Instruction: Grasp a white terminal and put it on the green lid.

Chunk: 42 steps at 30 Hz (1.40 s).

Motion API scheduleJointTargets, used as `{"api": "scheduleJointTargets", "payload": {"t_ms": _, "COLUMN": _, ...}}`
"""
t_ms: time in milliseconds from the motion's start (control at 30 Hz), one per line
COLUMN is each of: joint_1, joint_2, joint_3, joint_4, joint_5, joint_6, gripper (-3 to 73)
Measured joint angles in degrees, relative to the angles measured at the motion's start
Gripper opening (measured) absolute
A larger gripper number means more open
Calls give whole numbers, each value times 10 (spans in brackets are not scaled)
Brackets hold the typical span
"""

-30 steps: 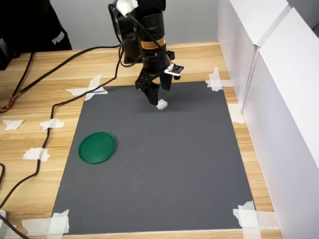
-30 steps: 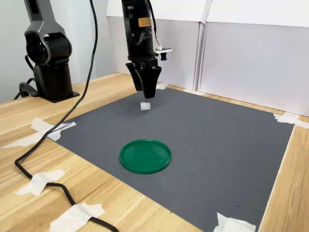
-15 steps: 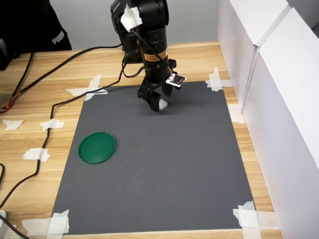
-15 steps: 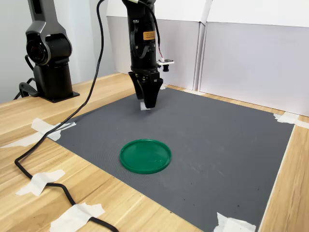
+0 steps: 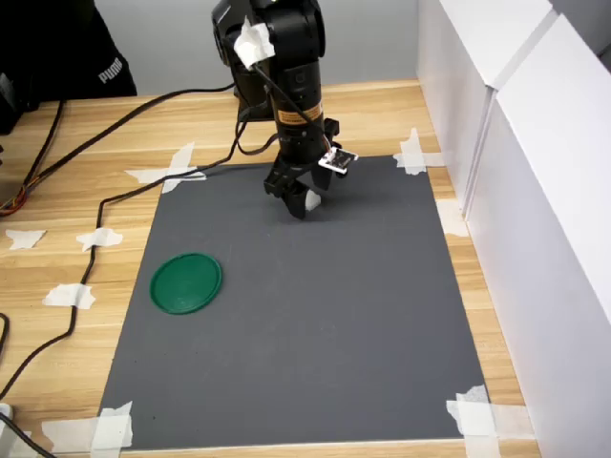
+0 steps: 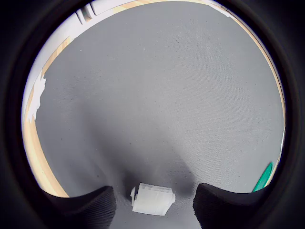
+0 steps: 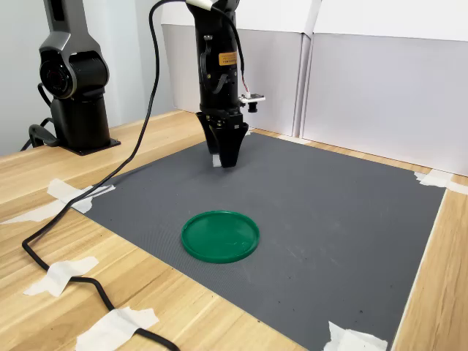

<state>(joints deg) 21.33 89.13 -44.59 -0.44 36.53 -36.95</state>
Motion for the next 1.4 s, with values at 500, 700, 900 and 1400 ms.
{"api": "scheduleJointTargets", "payload": {"t_ms": 500, "joint_1": 0, "joint_2": 1, "joint_3": 0, "joint_4": 0, "joint_5": -1, "joint_6": 7, "gripper": 632}}
{"api": "scheduleJointTargets", "payload": {"t_ms": 700, "joint_1": 0, "joint_2": 1, "joint_3": 0, "joint_4": 0, "joint_5": -1, "joint_6": 18, "gripper": 570}}
{"api": "scheduleJointTargets", "payload": {"t_ms": 900, "joint_1": 0, "joint_2": 1, "joint_3": 0, "joint_4": 0, "joint_5": -1, "joint_6": 29, "gripper": 480}}
{"api": "scheduleJointTargets", "payload": {"t_ms": 1400, "joint_1": 0, "joint_2": 1, "joint_3": -13, "joint_4": 1, "joint_5": 39, "joint_6": 35, "gripper": 311}}
